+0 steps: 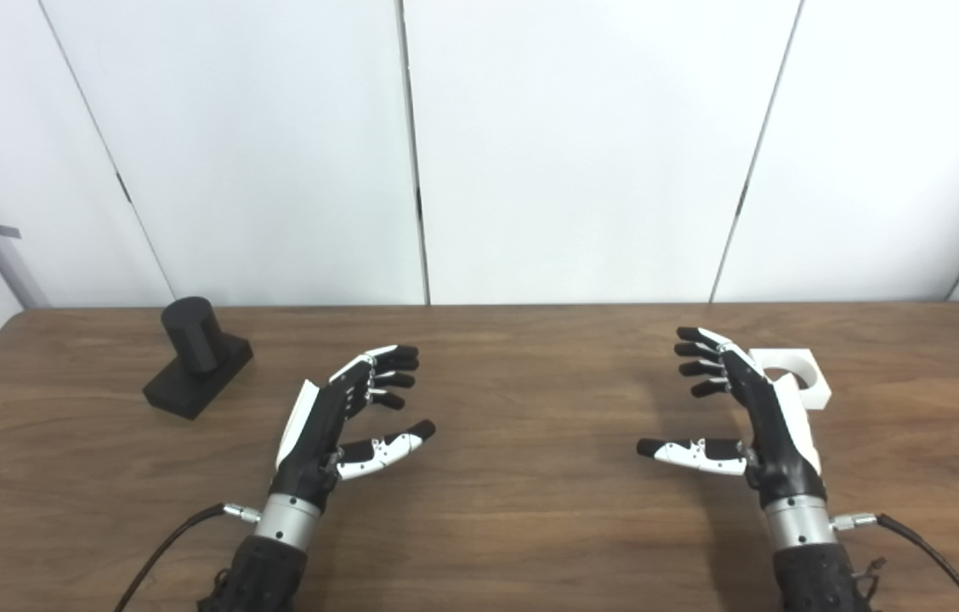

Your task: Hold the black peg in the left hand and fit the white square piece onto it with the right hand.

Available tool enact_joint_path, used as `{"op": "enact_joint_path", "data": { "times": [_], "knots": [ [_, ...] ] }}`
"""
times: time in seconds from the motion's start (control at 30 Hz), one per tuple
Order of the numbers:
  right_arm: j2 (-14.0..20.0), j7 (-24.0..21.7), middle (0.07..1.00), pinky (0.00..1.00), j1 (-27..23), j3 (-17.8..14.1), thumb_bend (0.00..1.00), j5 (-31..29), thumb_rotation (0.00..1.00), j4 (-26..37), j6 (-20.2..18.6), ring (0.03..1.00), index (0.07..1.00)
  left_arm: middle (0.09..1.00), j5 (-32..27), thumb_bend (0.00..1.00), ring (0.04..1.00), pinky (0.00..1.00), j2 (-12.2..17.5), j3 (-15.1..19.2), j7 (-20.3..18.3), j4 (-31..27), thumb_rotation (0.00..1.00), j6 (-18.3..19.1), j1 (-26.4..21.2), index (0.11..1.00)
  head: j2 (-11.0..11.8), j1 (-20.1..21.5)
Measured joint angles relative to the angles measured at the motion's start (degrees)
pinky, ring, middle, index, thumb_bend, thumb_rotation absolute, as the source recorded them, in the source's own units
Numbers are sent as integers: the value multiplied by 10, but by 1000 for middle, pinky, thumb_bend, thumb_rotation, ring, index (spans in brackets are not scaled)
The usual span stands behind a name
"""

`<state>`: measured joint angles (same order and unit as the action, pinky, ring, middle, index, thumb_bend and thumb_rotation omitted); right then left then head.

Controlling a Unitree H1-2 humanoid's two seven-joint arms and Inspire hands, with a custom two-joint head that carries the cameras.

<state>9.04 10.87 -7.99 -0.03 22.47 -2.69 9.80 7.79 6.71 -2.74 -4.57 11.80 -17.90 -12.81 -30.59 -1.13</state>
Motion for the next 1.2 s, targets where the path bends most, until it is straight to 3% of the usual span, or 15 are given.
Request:
{"op": "enact_joint_path", "data": {
  "times": [0.2,0.3,0.43,0.63,1.07,1.2],
  "knots": [
    [6,-6,740,581,2,-3,630,-9,0,2,0,684,775,761,0,625,724,592,-7,-6,1,0,0,-3,0,742,8,-53],
    [18,-9,743,581,5,-8,622,-22,0,2,3,689,775,761,2,629,725,600,-17,-10,4,2,8,-3,0,747,15,-121],
    [31,-17,759,612,8,-13,597,-38,0,2,8,713,792,768,13,638,736,623,-29,-18,13,13,51,-3,0,751,24,-168],
    [27,-37,768,603,16,-24,555,-66,0,36,-16,718,795,763,46,633,730,602,-38,-29,28,27,61,-3,-2,746,33,-193],
    [26,-37,727,553,16,-24,577,-39,0,47,-25,681,757,759,61,642,703,580,-40,-35,46,43,103,-8,-14,742,37,-205],
    [26,-37,729,555,16,-24,573,-39,0,49,-26,684,756,764,58,672,688,552,-40,-34,48,43,68,-8,-14,727,37,-207]
  ]
}}
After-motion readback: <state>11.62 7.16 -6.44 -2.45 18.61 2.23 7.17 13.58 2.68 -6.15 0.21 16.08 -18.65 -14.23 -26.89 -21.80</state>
